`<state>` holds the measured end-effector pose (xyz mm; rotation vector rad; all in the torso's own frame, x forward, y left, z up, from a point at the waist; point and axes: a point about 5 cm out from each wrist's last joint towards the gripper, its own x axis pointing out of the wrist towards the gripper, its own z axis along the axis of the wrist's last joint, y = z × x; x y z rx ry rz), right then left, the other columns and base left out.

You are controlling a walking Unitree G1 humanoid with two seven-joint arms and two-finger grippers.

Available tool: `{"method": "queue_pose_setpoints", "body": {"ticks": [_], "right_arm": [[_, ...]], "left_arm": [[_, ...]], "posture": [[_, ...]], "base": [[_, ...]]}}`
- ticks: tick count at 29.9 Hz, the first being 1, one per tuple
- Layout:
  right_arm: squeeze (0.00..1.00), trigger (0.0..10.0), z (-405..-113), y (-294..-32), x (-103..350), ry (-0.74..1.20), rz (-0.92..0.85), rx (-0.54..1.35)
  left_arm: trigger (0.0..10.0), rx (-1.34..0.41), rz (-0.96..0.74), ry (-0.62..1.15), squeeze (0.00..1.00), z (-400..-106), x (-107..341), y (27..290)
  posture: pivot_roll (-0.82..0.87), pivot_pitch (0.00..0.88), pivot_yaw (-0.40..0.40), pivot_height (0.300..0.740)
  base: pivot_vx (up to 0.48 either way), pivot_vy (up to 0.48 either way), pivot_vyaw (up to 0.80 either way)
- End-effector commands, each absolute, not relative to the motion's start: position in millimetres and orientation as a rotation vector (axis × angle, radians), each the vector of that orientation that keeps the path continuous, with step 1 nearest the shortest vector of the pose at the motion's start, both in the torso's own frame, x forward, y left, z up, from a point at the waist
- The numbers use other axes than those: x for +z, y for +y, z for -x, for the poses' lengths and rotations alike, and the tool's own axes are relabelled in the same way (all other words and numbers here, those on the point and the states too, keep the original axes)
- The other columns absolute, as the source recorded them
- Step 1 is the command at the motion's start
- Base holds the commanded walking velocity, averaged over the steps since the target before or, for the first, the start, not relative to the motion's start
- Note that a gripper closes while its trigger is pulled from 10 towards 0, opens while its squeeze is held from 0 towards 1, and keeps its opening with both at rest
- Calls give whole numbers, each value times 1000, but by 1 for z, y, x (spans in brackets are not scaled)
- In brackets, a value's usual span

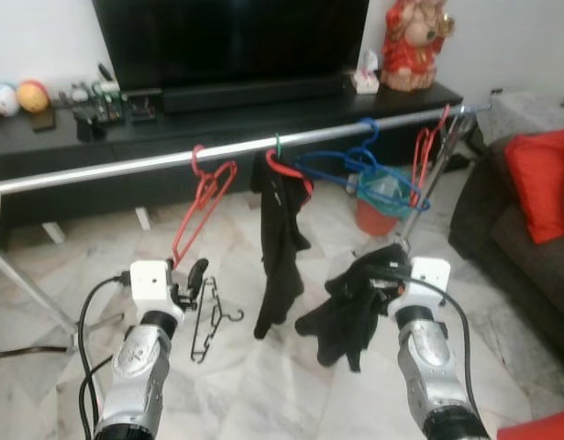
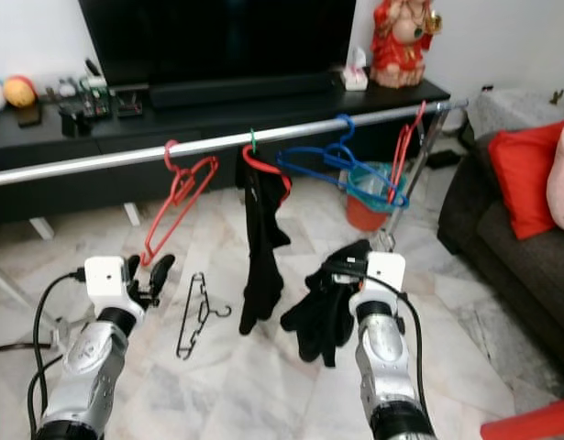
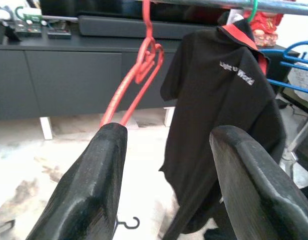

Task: Hang hanger

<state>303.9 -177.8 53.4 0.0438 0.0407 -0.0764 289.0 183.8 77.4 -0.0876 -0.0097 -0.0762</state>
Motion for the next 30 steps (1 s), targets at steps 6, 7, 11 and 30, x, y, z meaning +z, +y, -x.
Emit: {"method": "queue_pose_setpoints", "body": {"ticks": [6,7,11,30], "right_arm": [[0,10000,-307,-177,62,-6,-44,-83],[0,10000,-307,-177,62,-6,-44,-83],[0,10000,-307,-178,62,-4,-54,-93],[0,10000,-307,-177,64,-22,-49,-94]], "left_arm": [[10000,-88,94,3,0,-289,77,182],[10000,-88,97,2,0,-289,77,182],[10000,-95,101,-2,0,-289,77,181],[10000,-108,108,-8,0,-290,80,178]], "posture": [[-12,0,-8,740],[-13,0,-7,740],[-11,0,-5,740],[-8,2,-1,740]], "base": [[0,86,0],[0,322,0],[0,321,0],[0,197,-136]]}}
